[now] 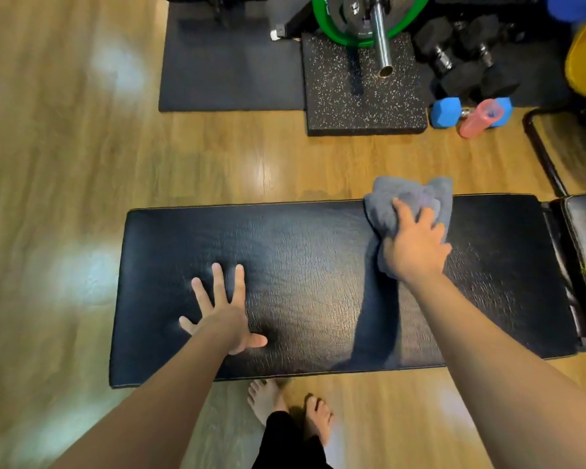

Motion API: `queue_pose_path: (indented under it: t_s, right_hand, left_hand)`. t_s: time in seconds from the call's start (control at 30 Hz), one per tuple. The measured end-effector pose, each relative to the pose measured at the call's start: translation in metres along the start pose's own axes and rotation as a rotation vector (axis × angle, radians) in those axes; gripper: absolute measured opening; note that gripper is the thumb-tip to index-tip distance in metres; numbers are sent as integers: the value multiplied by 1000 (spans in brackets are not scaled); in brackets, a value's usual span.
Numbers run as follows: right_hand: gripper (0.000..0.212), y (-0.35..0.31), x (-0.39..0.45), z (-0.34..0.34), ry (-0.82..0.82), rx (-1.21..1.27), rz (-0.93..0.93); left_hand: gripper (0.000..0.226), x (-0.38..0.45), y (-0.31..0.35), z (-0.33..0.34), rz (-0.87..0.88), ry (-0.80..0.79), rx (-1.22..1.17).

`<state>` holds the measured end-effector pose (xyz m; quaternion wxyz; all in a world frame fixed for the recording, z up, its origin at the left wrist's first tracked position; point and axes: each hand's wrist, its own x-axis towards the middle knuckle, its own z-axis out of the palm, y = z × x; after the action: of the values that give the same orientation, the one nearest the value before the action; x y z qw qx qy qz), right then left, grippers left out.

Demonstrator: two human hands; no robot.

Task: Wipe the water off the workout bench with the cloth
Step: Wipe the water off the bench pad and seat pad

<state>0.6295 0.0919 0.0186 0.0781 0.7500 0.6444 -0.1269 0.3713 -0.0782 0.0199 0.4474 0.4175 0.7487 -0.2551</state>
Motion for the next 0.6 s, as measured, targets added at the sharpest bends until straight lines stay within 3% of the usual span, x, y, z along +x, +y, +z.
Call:
queue_pose_path:
  t_s: [0.07, 0.13, 0.3, 0.37, 0.5, 0.6]
  right_hand:
    - [70, -20, -8, 2, -15, -32, -2]
    - [73, -46, -37, 10, 34, -74, -123]
    - [87, -85, -141, 40, -166, -167, -770]
    - [92, -72, -153, 43, -197, -218, -912]
    - [82, -39, -113, 32, -94, -254, -905]
    - [71, -26, -83, 22, -26, -276, -725]
  left_hand:
    - [138, -2, 1, 0, -1, 27, -18]
    - [138, -3, 0, 4, 31, 99, -32]
    - [128, -13, -19, 16, 96, 315, 67]
    - [120, -16, -28, 24, 134, 394, 107]
    - [106, -15, -45, 16, 218, 405, 31]
    - [74, -15, -75, -3, 232, 454, -313]
